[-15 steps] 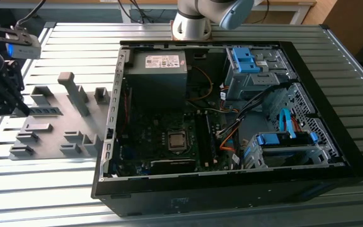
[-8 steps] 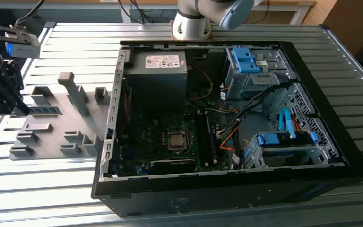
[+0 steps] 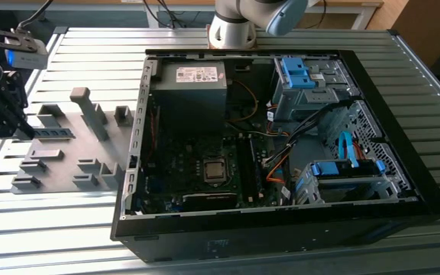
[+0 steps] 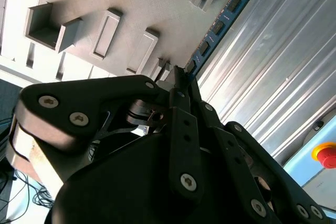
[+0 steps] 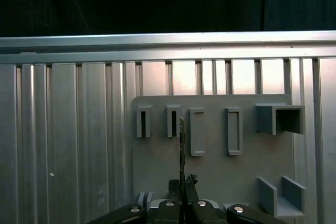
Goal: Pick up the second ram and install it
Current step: 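Pick up the second ram and move it above second insertion slot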
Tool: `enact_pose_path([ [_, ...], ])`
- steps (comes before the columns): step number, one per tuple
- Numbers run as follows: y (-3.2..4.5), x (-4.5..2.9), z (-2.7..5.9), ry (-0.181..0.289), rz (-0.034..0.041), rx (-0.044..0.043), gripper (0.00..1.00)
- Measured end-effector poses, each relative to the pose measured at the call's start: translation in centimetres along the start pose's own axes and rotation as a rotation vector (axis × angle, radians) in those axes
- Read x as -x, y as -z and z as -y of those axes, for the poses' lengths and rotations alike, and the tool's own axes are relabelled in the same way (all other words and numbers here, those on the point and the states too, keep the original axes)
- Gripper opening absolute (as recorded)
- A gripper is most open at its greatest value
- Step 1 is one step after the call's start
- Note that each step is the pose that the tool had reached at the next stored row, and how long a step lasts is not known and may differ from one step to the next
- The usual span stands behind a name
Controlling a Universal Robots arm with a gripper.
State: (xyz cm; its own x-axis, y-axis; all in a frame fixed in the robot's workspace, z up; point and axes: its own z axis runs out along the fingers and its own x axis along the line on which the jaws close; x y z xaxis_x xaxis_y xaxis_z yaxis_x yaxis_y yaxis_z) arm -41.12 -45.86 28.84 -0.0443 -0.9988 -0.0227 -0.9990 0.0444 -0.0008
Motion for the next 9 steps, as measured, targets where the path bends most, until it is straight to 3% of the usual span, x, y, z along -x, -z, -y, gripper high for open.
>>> enact_pose_path([
  [9, 0.31, 0.01, 0.0, 0.0, 0.0, -0.0001, 0.15],
])
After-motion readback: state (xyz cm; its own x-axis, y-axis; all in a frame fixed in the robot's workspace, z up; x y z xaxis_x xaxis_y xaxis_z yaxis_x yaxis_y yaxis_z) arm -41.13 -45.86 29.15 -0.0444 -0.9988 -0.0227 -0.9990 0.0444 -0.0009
